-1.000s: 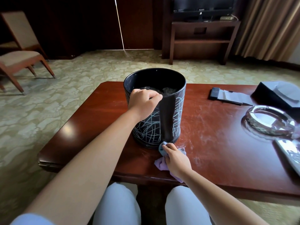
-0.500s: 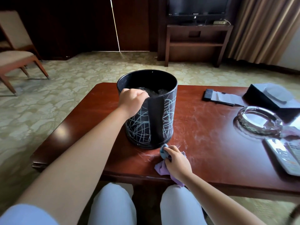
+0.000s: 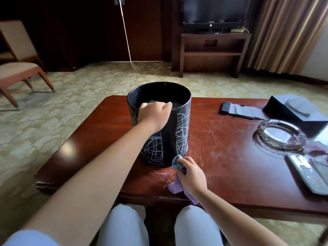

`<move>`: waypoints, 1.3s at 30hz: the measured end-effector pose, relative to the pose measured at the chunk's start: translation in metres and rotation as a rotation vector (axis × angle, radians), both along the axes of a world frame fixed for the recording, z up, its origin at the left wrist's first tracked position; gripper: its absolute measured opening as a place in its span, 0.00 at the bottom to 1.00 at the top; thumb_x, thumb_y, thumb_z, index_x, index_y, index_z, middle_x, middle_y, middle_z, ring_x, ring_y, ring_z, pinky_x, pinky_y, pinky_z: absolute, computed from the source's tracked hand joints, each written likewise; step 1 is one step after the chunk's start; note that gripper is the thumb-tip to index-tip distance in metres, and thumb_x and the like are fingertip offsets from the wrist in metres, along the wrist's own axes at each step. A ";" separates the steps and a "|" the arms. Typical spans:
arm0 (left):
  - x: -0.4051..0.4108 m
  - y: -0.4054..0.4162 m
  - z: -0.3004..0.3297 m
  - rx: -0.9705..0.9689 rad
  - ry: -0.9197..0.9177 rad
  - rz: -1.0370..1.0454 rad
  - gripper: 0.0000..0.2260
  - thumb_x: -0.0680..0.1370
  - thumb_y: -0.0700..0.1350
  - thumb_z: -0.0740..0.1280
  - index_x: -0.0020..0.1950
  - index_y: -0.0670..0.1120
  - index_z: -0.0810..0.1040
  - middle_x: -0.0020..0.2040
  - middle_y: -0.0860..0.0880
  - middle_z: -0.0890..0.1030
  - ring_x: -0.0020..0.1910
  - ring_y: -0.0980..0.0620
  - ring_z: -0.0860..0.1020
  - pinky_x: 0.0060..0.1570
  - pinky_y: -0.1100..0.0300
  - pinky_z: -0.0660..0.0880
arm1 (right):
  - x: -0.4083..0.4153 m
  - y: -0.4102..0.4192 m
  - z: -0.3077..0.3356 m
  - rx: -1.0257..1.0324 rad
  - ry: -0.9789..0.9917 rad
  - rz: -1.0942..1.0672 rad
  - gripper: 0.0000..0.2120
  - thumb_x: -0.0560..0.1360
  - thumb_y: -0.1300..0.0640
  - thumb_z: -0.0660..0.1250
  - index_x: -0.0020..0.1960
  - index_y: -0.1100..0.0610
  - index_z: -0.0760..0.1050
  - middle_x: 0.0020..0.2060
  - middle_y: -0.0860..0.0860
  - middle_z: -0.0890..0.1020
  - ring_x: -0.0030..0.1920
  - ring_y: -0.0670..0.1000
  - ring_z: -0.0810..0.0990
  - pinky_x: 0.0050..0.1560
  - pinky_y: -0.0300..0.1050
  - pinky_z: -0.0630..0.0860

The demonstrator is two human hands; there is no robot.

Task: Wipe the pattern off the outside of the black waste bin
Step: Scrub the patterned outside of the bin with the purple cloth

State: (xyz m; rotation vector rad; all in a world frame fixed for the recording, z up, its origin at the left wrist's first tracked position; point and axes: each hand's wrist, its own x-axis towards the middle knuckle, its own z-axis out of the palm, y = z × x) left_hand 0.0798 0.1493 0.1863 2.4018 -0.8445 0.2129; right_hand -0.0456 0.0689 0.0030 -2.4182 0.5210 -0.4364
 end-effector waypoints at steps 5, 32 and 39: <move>0.000 -0.008 0.009 -0.073 0.157 -0.004 0.19 0.82 0.47 0.52 0.50 0.45 0.83 0.55 0.44 0.81 0.56 0.44 0.73 0.66 0.53 0.61 | -0.001 -0.003 -0.002 0.018 -0.051 -0.027 0.15 0.74 0.59 0.66 0.60 0.52 0.77 0.56 0.45 0.77 0.52 0.49 0.78 0.45 0.40 0.73; 0.000 -0.003 -0.008 -0.142 -0.006 -0.021 0.24 0.80 0.52 0.53 0.39 0.39 0.81 0.25 0.51 0.69 0.39 0.46 0.70 0.50 0.59 0.61 | 0.025 0.012 -0.010 0.135 -0.017 -0.278 0.08 0.77 0.53 0.62 0.54 0.51 0.77 0.54 0.45 0.78 0.47 0.51 0.78 0.40 0.42 0.69; 0.006 -0.006 -0.016 -0.182 -0.093 -0.036 0.23 0.72 0.54 0.48 0.35 0.42 0.78 0.36 0.41 0.81 0.37 0.45 0.69 0.42 0.63 0.55 | 0.027 0.011 -0.014 0.104 -0.020 -0.320 0.07 0.77 0.55 0.63 0.53 0.52 0.78 0.52 0.46 0.80 0.46 0.52 0.79 0.38 0.41 0.67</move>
